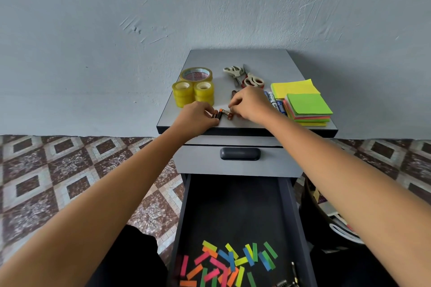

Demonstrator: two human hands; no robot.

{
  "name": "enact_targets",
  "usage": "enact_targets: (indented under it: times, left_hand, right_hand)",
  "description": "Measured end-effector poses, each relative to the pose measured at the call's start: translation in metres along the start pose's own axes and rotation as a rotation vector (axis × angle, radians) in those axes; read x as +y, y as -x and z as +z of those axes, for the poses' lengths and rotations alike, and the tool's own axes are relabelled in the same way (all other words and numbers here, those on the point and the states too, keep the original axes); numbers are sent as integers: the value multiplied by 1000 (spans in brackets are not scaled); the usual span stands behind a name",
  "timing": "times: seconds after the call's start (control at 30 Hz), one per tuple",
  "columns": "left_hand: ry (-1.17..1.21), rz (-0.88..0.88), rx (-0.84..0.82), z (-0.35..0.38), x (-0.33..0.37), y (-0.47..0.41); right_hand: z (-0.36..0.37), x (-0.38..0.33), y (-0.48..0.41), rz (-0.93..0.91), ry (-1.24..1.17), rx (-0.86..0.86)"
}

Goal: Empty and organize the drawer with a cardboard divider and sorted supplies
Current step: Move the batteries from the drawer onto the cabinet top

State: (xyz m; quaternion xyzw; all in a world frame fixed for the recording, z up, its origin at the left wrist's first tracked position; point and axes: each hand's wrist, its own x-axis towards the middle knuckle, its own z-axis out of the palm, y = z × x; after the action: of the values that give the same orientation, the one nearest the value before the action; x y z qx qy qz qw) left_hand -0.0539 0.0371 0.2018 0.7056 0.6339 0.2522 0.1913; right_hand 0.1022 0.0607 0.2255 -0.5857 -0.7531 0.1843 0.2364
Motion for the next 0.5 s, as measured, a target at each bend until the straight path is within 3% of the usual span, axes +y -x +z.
enact_targets:
  times: [0.23,0.37,0.5]
  left_hand:
    - [33,43,59,5,1,5]
    - [18,62,64,4,-2,6]
    - [3,94,23,2,-5,7]
  right_hand:
    - [3,7,7,-179,147,-159]
    - [3,14,7,-183,91,-60]
    - [-1,24,8,-201,221,-22]
